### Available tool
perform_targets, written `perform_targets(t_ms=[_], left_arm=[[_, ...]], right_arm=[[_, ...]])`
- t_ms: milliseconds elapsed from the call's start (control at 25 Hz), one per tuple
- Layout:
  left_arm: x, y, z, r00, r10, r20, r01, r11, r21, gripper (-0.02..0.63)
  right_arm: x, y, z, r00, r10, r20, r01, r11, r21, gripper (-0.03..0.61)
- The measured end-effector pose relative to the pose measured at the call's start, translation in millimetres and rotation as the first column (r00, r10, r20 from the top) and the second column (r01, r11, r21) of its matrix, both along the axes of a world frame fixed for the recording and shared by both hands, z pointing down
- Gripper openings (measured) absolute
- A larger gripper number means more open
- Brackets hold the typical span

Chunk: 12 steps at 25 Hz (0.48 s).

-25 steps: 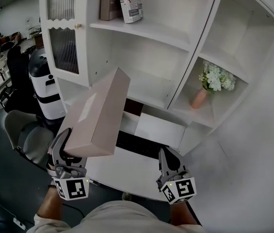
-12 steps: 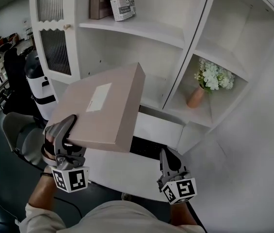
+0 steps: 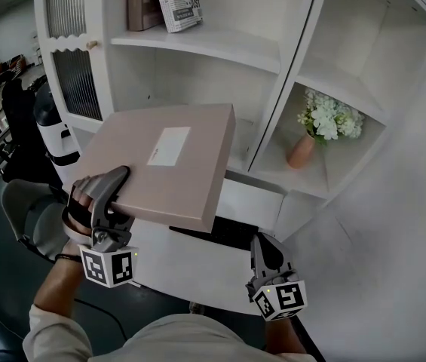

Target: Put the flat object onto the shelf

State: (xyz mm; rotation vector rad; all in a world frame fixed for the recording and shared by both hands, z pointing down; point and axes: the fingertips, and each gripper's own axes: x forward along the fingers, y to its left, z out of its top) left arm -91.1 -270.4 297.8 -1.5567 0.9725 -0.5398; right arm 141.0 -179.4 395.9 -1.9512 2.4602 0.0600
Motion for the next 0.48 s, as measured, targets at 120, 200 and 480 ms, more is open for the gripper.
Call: perform_targets(t_ms=[120,200,480], left_arm=[[11,-9,3,0.999,0.011,0.045,-0.011,1.0,0.006,0.276],[18,-15,7,0.997,0.018,0.075,-0.019,1.0,0.007,0.276],[36,-45,20,0.985,0.03,0.168,-0.03,1.0,-0.002,0.275]], right_arm=[[7,-1,2,1.0,0.015,0.003,-0.015,1.0,-0.002,0.003],[12,-1,5,1.0,0.025,0.009,-0.025,1.0,-0.006,0.003],[30,-1,14,0.998,0.06,0.028,-0.06,0.998,-0.019,0.003]])
